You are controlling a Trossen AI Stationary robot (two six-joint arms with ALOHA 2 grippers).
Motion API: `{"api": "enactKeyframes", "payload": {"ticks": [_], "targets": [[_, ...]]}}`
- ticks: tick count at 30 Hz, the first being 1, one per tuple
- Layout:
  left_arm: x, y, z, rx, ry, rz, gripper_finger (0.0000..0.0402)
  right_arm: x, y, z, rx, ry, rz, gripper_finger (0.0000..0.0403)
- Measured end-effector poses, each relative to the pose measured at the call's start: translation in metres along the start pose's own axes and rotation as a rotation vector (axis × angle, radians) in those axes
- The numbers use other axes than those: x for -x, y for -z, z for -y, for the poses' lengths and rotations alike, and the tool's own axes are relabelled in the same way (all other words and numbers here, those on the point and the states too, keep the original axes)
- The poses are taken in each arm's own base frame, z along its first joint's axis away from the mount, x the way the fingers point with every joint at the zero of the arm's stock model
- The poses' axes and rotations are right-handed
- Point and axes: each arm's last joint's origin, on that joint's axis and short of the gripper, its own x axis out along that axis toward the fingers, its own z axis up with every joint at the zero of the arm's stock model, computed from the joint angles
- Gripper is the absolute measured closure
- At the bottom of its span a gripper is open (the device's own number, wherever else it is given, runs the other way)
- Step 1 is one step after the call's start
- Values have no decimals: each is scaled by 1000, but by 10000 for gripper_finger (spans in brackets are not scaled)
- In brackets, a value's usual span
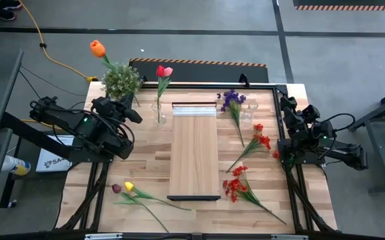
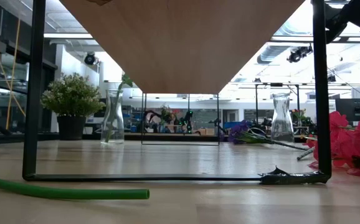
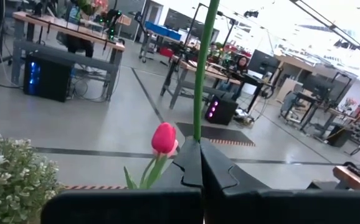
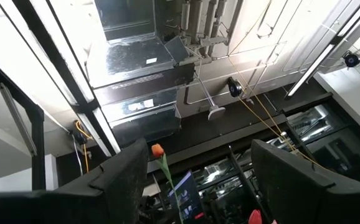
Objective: Pick and place flowers into a vace then onto a shelf
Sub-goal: Put the orange flower into the left transparent vase
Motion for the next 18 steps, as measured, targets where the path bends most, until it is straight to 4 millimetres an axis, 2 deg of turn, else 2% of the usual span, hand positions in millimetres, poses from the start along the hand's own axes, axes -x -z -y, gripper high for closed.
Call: {"api": "enactKeyframes", "payload": {"ticks": [10,18], "targets": [[-1,1,1,-18,-6,2,382,0,0,0,0,0,0,132],[-18,4,8,-53,-101,38,382,0,0,0,0,3,2,131]]}}
